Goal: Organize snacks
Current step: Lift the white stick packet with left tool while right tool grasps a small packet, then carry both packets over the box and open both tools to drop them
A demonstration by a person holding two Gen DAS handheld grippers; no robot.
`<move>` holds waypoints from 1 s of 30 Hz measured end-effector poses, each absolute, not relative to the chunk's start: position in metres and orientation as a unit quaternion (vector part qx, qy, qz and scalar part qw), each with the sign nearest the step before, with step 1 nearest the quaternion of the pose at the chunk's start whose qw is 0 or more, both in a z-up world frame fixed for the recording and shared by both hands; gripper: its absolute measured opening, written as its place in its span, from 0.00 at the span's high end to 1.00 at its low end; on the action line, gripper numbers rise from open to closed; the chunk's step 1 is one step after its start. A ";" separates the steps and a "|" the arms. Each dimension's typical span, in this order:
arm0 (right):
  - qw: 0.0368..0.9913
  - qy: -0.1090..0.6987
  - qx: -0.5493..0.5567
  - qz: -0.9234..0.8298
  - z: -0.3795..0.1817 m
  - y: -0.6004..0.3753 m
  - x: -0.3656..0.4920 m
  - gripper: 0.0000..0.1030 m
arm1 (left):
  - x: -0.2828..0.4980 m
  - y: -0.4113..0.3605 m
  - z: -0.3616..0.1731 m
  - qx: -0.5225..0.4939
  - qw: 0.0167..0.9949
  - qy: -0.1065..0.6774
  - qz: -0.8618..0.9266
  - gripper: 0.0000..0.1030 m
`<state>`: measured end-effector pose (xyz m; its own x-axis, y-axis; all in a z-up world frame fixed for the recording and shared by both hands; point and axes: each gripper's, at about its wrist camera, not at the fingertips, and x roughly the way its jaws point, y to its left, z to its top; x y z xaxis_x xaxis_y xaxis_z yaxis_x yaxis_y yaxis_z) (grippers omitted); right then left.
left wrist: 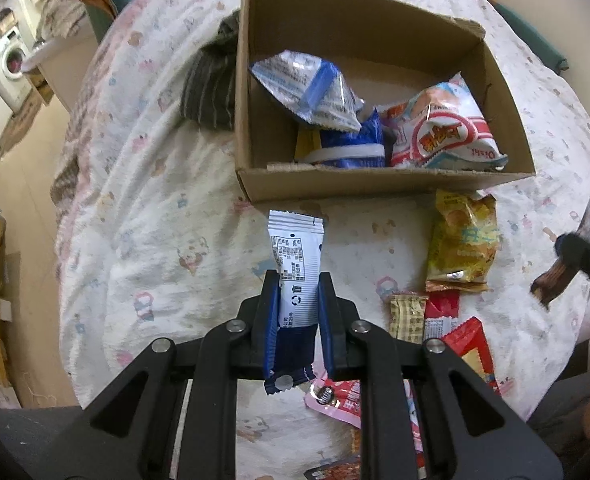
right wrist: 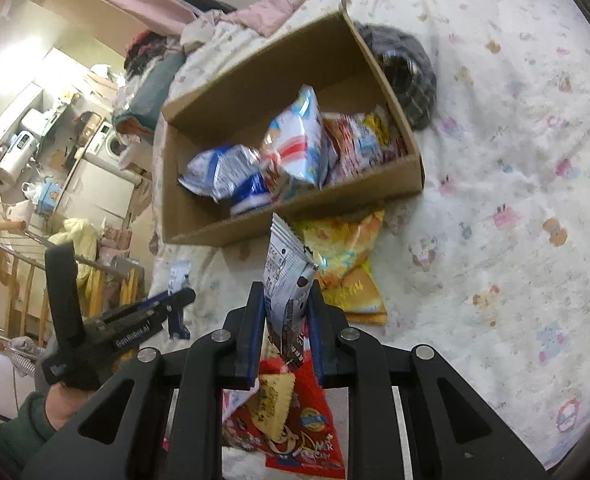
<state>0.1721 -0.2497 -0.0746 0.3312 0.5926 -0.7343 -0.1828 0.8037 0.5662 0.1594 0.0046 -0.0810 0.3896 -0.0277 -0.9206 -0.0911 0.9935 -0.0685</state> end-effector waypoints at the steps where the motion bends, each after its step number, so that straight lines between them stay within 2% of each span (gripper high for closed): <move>1: 0.796 0.518 0.197 0.244 -0.071 -0.250 0.173 0.80 | 0.159 0.005 -0.077 -0.056 0.836 0.546 0.021 0.85; 9: 0.825 0.465 0.214 0.240 -0.036 -0.260 0.179 0.80 | 0.161 0.008 -0.021 -0.076 0.873 0.482 0.010 0.85; 17: 0.840 0.433 0.208 0.253 -0.007 -0.257 0.192 0.80 | 0.195 0.018 0.022 -0.096 0.882 0.460 0.003 0.85; 30: 0.853 0.436 0.177 0.228 -0.008 -0.247 0.250 0.80 | 0.257 -0.004 0.017 -0.081 0.888 0.453 -0.015 0.85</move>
<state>0.2504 -0.2474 -0.0077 0.5163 0.5424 -0.6628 -0.2334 0.8337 0.5005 0.2570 -0.0041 0.0165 0.5893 -0.1006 -0.8017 -0.0470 0.9863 -0.1583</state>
